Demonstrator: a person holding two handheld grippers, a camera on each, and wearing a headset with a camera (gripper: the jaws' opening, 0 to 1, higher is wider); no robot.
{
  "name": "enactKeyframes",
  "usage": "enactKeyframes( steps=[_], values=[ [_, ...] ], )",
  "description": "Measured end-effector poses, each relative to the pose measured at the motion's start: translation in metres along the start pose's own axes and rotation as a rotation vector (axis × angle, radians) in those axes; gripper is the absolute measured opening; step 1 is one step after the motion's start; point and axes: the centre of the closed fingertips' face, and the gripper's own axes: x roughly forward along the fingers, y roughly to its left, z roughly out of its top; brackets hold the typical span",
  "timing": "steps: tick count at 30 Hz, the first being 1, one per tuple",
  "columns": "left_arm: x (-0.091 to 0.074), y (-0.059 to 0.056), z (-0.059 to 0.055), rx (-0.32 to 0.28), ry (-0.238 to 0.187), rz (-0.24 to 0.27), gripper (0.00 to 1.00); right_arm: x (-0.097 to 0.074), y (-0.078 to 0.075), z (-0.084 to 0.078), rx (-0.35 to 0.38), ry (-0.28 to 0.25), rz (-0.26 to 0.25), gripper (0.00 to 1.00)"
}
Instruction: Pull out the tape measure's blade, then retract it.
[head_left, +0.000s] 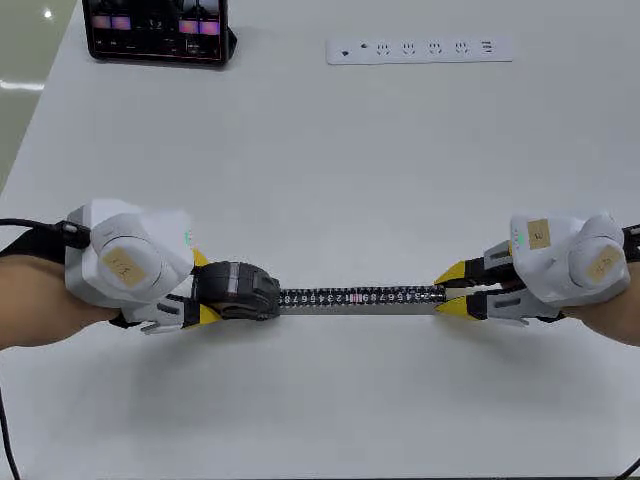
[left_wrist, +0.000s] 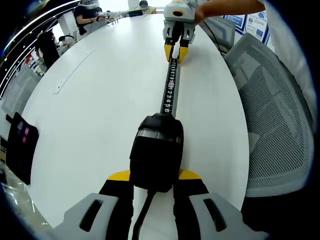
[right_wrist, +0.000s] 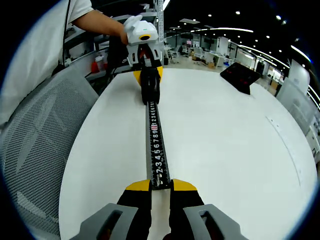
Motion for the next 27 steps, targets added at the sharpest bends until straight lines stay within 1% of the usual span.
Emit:
enactKeyframes(
  steps=[18, 27],
  values=[
    [0.000, -0.001, 0.000, -0.001, 0.006, -0.001, 0.25, -0.013, -0.004, -0.018, -0.009, 0.049, -0.003, 0.09],
    [0.000, -0.001, 0.001, 0.000, 0.011, -0.003, 0.25, -0.021, -0.003, -0.026, -0.005, 0.070, -0.004, 0.08]
  ],
)
